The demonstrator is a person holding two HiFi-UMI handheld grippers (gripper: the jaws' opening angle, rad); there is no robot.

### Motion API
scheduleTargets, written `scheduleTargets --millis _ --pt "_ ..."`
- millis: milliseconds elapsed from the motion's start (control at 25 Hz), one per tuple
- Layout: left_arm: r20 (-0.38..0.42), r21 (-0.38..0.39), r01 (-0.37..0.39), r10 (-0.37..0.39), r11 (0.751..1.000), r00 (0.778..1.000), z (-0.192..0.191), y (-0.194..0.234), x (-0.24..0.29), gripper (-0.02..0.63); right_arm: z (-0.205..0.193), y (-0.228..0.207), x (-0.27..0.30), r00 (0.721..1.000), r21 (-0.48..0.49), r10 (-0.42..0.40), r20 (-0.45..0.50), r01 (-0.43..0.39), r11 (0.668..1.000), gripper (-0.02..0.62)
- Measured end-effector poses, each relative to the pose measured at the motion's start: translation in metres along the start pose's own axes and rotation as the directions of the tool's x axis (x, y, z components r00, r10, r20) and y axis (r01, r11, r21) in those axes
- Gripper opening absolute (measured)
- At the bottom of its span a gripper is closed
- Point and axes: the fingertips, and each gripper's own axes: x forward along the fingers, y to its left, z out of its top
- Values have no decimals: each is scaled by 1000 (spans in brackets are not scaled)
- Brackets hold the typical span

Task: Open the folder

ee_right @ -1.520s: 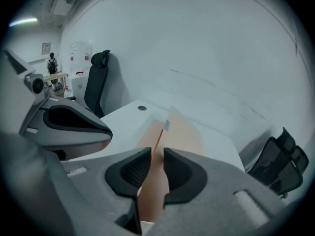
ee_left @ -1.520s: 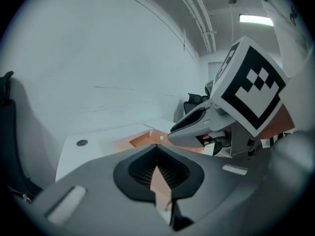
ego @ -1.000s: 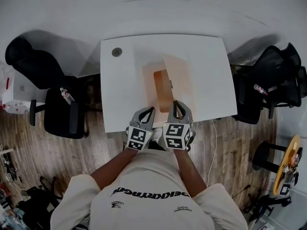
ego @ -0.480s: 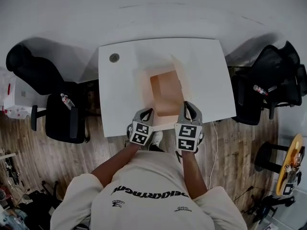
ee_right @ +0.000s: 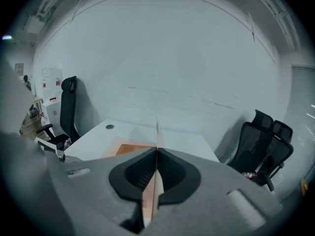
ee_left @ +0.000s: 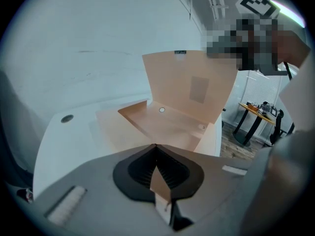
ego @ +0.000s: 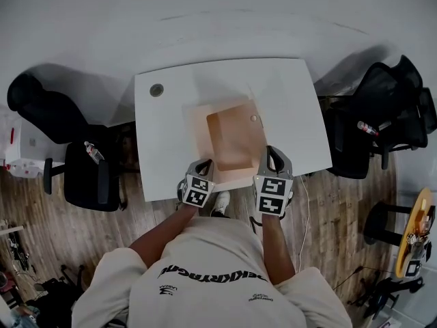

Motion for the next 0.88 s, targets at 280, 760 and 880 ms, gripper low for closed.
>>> scheduleTargets --millis 280,760,880 --pt "-54 1 12 -12 1000 998 -11 -3 9 -9 -8 -34 2 999 21 -45 -1 45 999 5" --pt "-55 -11 25 -25 1000 998 -14 -1 11 -9 -23 -77 12 997 61 -78 -24 79 995 5" --pt "-63 -16 29 -30 999 998 -13 -1 11 -9 -27 -88 16 995 71 -92 -34 94 993 5"
